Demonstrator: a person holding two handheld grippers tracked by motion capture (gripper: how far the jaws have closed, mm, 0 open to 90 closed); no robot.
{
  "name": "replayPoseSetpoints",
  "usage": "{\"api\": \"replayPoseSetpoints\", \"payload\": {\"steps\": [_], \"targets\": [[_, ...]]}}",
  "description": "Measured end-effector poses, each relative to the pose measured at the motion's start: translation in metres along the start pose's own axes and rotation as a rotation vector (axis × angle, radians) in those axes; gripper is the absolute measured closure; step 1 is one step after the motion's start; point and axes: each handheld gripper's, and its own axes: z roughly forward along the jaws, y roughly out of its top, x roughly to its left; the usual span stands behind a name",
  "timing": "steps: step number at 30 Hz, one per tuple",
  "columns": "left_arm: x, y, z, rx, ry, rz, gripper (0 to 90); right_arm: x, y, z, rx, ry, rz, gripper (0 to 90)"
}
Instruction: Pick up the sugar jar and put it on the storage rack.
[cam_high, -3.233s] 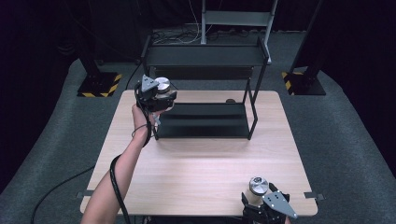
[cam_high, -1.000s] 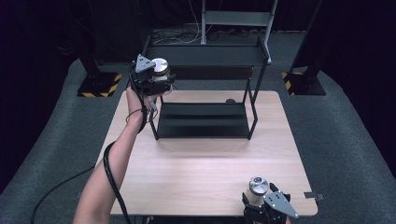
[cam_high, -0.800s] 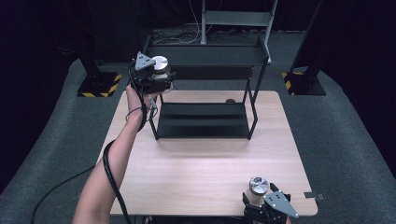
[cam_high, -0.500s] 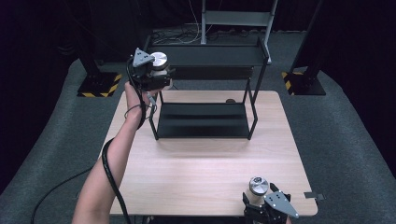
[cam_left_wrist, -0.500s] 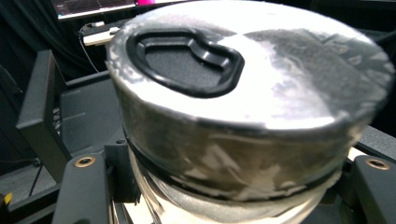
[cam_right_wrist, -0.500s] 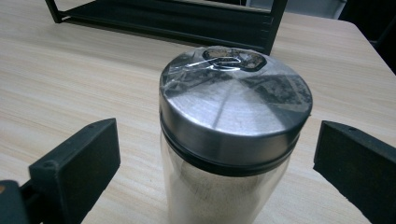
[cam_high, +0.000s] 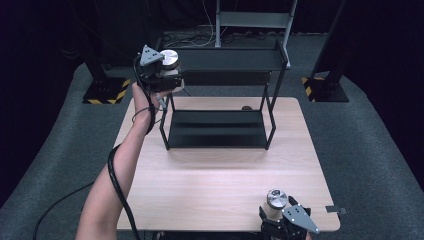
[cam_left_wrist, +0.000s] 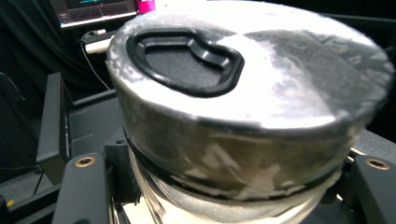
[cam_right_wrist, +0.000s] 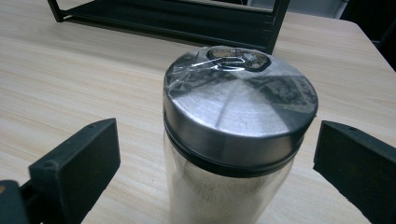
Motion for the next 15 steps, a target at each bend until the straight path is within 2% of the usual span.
{"api": "replayPoseSetpoints", "payload": {"steps": [6, 15], "targets": [[-0.001, 0.008, 0.002, -0.003, 0.01, 0.007, 30.3, 0.0, 0.0, -0.001, -0.002, -0.001, 0.001, 0.0], [-0.002, 0.028, 0.012, 0.006, 0.048, 0.018, 30.3, 0.0, 0.001, -0.001, -0.001, -0.002, -0.002, 0.0]]}}
